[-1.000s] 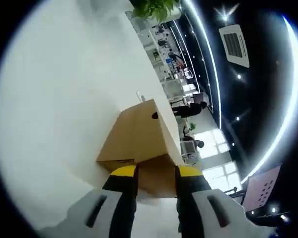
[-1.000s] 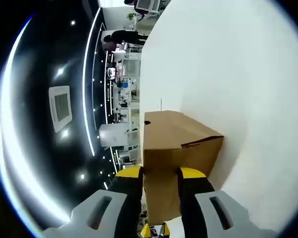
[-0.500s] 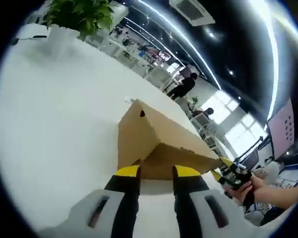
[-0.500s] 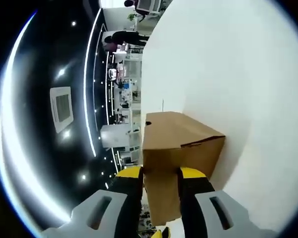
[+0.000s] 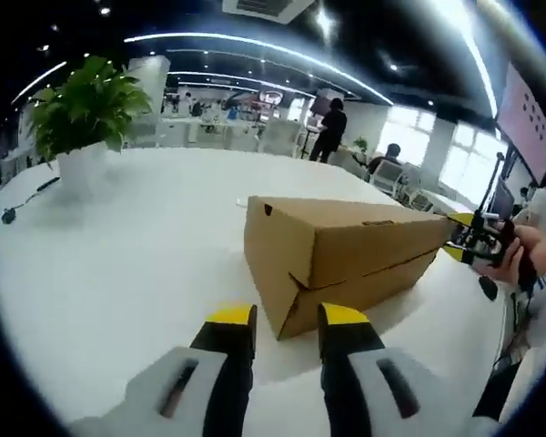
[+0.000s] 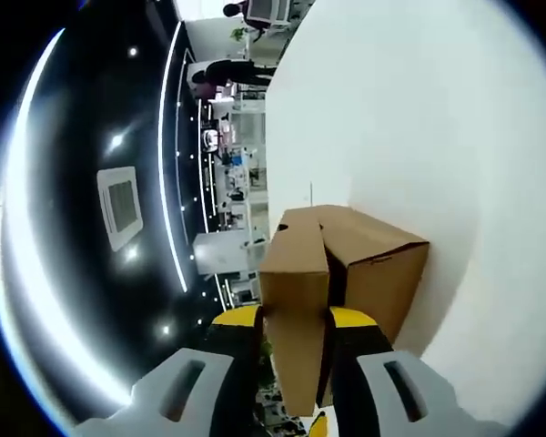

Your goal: Operate the shoe box by opening the lid, removing the specified soft item, and placing it in the target area until the item is outside and the box remains undamaged.

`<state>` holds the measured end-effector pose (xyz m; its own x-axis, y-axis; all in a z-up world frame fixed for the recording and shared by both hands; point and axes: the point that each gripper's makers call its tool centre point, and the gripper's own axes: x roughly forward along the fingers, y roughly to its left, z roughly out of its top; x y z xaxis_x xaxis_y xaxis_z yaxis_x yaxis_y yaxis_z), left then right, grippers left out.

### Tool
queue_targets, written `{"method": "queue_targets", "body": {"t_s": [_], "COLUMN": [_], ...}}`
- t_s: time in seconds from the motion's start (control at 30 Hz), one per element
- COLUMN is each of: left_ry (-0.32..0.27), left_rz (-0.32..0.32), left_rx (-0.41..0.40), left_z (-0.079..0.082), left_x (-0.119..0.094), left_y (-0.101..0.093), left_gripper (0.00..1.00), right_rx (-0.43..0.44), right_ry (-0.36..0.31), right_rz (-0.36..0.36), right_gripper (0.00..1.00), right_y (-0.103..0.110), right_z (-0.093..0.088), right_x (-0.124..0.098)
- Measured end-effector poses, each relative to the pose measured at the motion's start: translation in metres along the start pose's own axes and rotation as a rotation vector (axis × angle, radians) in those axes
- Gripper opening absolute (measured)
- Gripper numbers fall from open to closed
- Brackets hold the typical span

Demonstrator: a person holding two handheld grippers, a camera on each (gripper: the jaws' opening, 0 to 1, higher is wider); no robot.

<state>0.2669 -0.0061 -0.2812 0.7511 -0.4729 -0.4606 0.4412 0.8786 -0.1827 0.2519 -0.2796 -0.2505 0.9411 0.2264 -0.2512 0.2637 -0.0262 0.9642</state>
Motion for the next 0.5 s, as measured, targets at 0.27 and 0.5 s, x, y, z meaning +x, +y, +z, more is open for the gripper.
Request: {"method": "queue_targets", "body": {"t_s": [0.27,0.5], "left_ry": [-0.025,-0.036], "left_rz": [-0.004,-0.014], "left_rx": [-0.025,-0.020], "left_z": [0.008,0.018], "left_x": [0.002,0.004], "left_y": [-0.003,-0.007], "left_gripper": [0.28,0.28], "right_rx": [0.003,-0.022], "right_ry": [-0.002,0.004], "right_rz": [0.019,0.042], "right_gripper": [0.25,0.25], "right_y": [0.006,0.009], "right_z": [0.001,0.001], "right_x": [-0.001,-0.002]}}
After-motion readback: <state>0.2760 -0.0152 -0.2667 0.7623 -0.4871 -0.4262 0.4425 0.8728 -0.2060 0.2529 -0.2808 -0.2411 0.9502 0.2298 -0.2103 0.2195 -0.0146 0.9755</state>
